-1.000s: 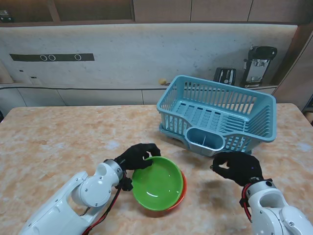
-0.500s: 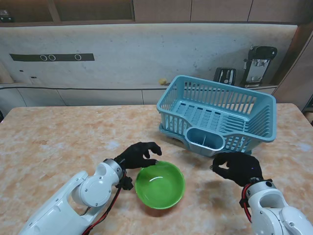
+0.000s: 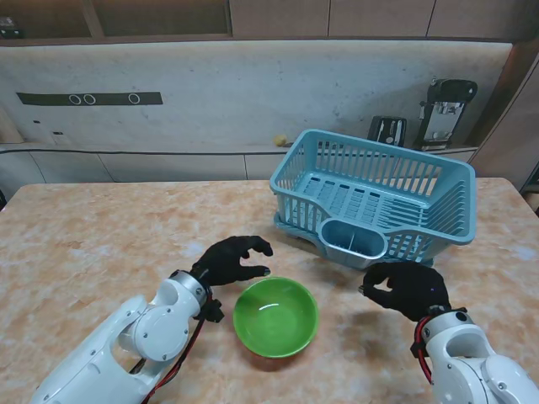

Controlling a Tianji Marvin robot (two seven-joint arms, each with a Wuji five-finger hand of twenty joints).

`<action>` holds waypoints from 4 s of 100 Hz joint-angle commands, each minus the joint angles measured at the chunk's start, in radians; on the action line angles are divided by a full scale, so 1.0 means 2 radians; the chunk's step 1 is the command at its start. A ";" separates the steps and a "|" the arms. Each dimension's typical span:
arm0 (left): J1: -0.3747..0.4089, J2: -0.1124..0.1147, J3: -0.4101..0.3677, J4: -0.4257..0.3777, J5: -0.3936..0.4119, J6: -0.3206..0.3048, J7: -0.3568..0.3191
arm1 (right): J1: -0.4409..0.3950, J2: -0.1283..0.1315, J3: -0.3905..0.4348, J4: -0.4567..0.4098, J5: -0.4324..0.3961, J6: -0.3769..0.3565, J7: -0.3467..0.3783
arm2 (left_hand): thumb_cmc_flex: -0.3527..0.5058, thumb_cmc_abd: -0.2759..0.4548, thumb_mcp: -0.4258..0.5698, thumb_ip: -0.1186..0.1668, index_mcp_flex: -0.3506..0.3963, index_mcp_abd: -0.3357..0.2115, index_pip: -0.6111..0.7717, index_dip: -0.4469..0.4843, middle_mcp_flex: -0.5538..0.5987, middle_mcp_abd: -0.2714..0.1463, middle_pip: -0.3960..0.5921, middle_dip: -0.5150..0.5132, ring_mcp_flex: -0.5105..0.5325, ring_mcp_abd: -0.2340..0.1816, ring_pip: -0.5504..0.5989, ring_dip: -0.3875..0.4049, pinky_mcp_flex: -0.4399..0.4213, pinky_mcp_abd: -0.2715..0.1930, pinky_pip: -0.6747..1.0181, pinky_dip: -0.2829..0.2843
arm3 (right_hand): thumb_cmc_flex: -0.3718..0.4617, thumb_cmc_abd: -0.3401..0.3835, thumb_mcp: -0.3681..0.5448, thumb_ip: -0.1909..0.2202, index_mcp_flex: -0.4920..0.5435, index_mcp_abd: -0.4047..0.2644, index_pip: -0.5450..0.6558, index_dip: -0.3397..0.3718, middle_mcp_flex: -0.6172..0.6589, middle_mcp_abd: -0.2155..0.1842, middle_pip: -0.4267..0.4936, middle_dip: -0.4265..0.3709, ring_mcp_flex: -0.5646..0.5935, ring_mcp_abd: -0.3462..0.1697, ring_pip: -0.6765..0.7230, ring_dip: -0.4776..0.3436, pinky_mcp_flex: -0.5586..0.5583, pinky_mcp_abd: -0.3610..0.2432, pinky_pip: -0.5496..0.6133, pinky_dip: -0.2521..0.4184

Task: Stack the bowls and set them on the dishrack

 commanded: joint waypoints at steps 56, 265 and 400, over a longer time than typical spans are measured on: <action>0.101 -0.001 -0.053 -0.116 0.107 0.059 0.057 | 0.038 0.011 -0.039 0.028 0.010 -0.049 0.073 | 0.080 0.048 -0.156 0.020 0.042 -0.036 0.007 -0.018 0.039 -0.009 -0.027 -0.023 0.021 0.003 -0.011 -0.012 -0.016 0.012 -0.011 0.005 | -0.033 0.040 -0.012 0.016 -0.041 0.065 -0.090 0.014 -0.056 0.018 -0.042 -0.025 -0.035 0.001 -0.060 -0.025 -0.020 0.007 -0.032 -0.012; 0.169 -0.012 -0.074 -0.140 0.147 0.122 0.138 | 0.294 0.004 -0.326 0.231 0.144 0.131 0.088 | 0.070 0.058 -0.158 0.021 0.044 -0.042 0.000 0.004 0.043 -0.007 -0.035 -0.016 0.023 0.012 -0.006 0.001 -0.022 0.010 -0.008 0.009 | 0.002 -0.046 0.052 0.053 -0.037 0.137 -0.070 0.118 -0.087 0.066 0.131 0.061 0.029 -0.008 0.136 0.040 0.156 -0.088 0.076 -0.067; 0.172 -0.014 -0.077 -0.139 0.148 0.124 0.146 | 0.216 -0.029 -0.252 0.194 0.182 0.051 -0.061 | 0.070 0.060 -0.158 0.021 0.046 -0.042 0.005 0.004 0.045 -0.007 -0.034 -0.015 0.024 0.014 -0.005 0.002 -0.022 0.010 -0.005 0.010 | 0.224 -0.117 0.259 0.020 0.058 -0.003 0.105 0.268 0.000 -0.031 0.183 0.181 0.076 -0.042 0.213 0.091 0.189 -0.074 0.107 -0.095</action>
